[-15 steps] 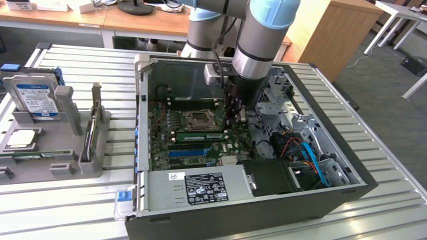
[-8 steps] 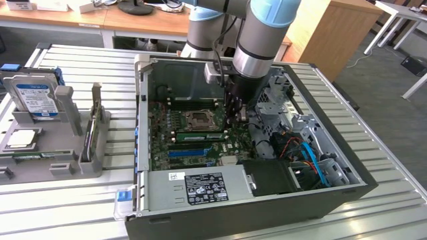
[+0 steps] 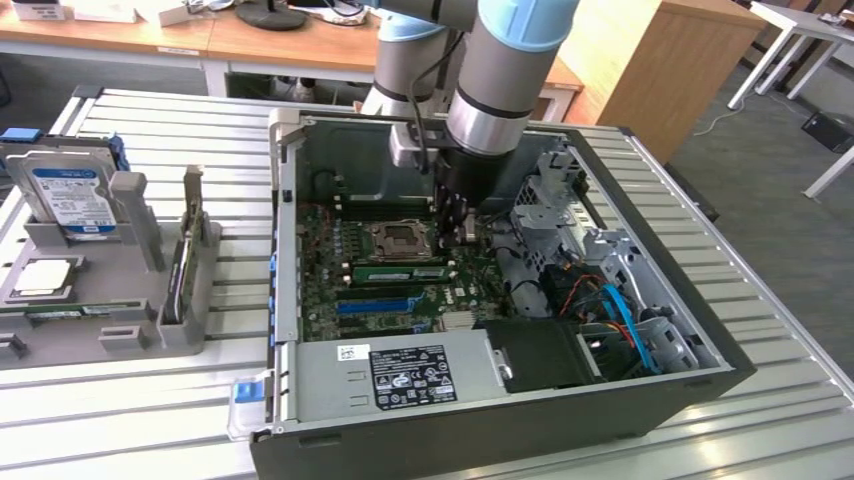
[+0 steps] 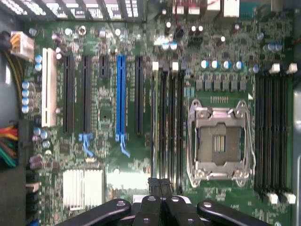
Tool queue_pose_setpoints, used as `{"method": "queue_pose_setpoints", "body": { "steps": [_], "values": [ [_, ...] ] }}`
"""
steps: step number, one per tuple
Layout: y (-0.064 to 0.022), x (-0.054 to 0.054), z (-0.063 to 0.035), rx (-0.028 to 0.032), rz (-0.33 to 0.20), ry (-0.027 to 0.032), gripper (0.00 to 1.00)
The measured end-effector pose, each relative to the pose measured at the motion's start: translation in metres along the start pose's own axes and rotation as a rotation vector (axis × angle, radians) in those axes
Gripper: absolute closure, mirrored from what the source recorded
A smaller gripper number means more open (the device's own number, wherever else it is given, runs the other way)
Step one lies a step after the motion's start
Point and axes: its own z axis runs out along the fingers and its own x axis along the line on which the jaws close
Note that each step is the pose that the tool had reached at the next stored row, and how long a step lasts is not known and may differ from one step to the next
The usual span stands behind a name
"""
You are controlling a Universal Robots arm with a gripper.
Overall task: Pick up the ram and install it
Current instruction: 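Press down the ram until it locks into place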
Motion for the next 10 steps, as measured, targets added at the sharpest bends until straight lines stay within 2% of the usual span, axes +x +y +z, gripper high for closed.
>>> {"method": "queue_pose_setpoints", "body": {
  "steps": [10],
  "values": [
    [0.0277,0.000,0.0004,0.0063,0.000,-0.0002,0.90]
  ]
}}
